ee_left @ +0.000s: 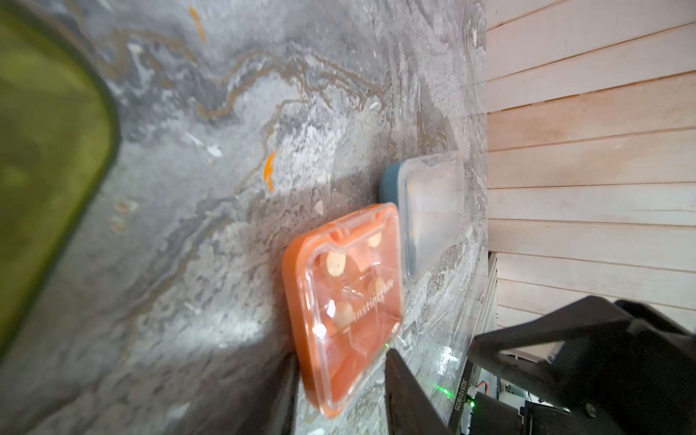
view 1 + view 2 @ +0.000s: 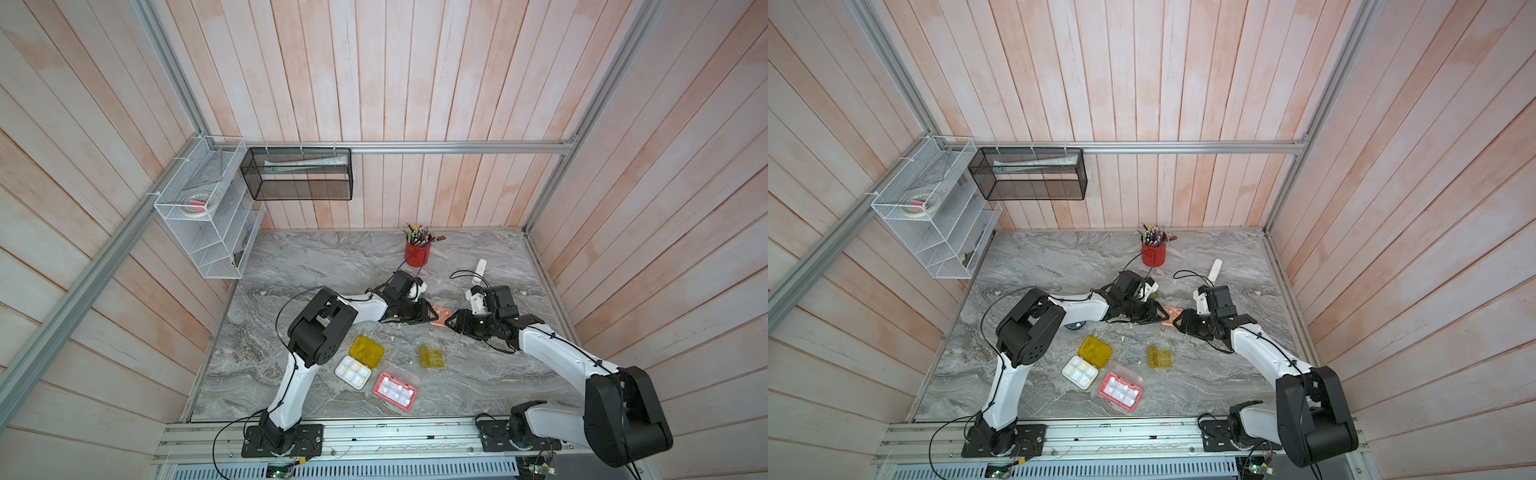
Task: Close pillboxes
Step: Move the pillbox to the center of the board.
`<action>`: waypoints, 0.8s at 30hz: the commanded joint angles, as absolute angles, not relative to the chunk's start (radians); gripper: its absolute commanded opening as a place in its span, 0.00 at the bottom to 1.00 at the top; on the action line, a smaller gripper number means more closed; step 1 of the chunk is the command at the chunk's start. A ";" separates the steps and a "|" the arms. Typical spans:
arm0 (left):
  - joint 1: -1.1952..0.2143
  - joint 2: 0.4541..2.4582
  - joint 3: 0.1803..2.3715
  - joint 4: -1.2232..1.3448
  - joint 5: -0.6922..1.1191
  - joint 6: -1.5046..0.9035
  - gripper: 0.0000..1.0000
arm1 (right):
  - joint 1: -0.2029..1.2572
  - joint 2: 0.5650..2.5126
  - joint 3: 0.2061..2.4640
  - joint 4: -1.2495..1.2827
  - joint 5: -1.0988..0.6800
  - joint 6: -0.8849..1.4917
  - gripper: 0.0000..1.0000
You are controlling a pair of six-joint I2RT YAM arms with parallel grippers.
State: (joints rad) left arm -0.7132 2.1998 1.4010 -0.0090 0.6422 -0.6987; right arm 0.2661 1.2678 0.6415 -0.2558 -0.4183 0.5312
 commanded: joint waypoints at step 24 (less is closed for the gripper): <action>-0.679 2.010 1.349 -0.044 0.616 -0.662 0.41 | 0.283 1.253 0.659 -0.250 -0.435 0.574 0.53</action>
State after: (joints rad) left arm -0.6937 2.0544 1.3773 -0.0380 0.6308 -0.6838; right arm 0.2726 1.2598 0.6422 -0.2588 -0.4232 0.5579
